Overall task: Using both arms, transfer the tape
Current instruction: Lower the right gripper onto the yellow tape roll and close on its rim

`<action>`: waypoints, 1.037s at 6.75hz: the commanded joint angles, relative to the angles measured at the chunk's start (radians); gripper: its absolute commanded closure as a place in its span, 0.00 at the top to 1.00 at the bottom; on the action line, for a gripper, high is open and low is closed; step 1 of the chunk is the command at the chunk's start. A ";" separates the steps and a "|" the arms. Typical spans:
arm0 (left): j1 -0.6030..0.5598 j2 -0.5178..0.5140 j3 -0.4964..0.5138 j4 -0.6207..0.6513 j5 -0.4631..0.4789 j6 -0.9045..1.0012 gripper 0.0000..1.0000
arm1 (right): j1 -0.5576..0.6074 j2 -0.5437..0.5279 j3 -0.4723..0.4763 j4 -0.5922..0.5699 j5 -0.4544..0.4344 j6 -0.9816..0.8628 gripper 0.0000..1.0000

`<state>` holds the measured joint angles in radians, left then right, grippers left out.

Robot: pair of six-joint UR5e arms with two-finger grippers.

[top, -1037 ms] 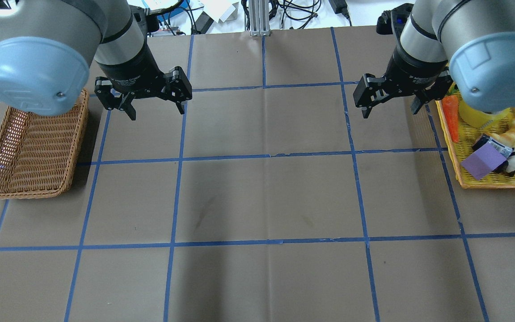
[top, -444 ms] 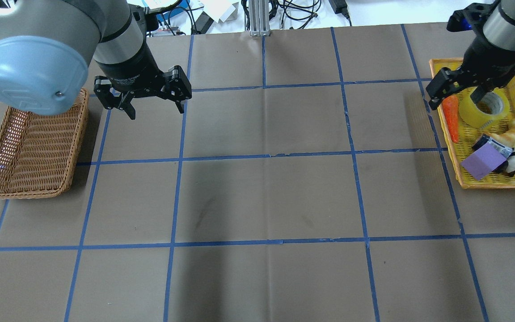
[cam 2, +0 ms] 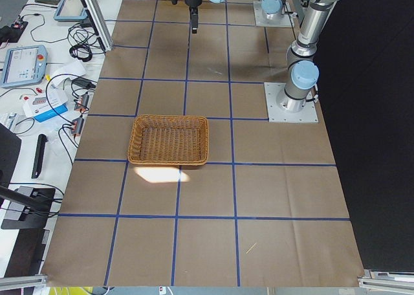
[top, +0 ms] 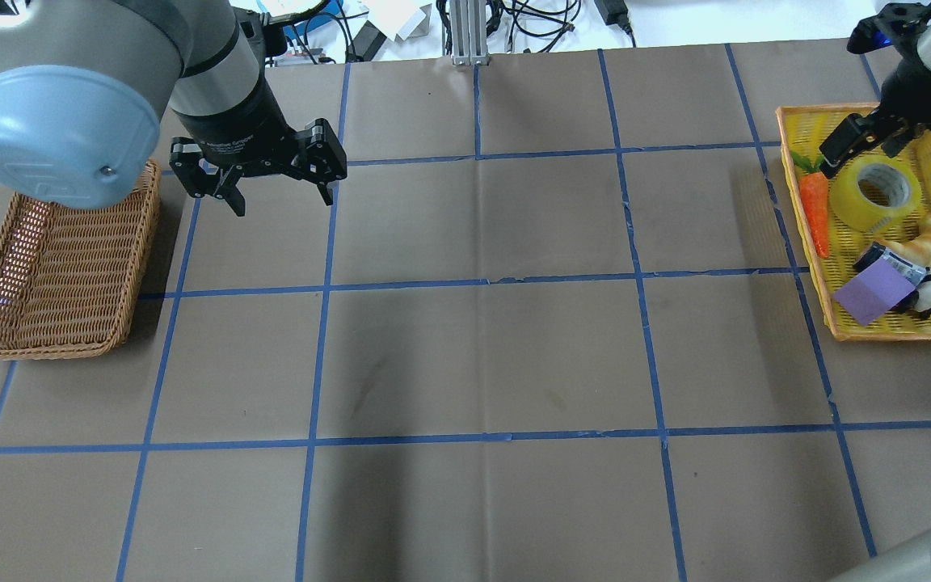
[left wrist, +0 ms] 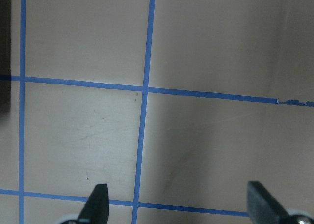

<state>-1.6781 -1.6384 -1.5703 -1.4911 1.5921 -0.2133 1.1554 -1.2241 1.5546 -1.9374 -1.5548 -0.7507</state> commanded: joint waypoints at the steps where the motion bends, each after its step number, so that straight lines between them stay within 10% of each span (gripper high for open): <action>1: 0.000 0.000 -0.001 0.000 0.000 -0.001 1.00 | -0.013 0.102 -0.019 -0.137 0.021 -0.121 1.00; 7: 0.003 0.000 -0.002 0.000 -0.001 0.000 1.00 | -0.079 0.212 -0.004 -0.253 0.035 -0.246 0.92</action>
<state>-1.6763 -1.6383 -1.5718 -1.4911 1.5915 -0.2133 1.0777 -1.0132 1.5472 -2.1950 -1.5185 -1.0025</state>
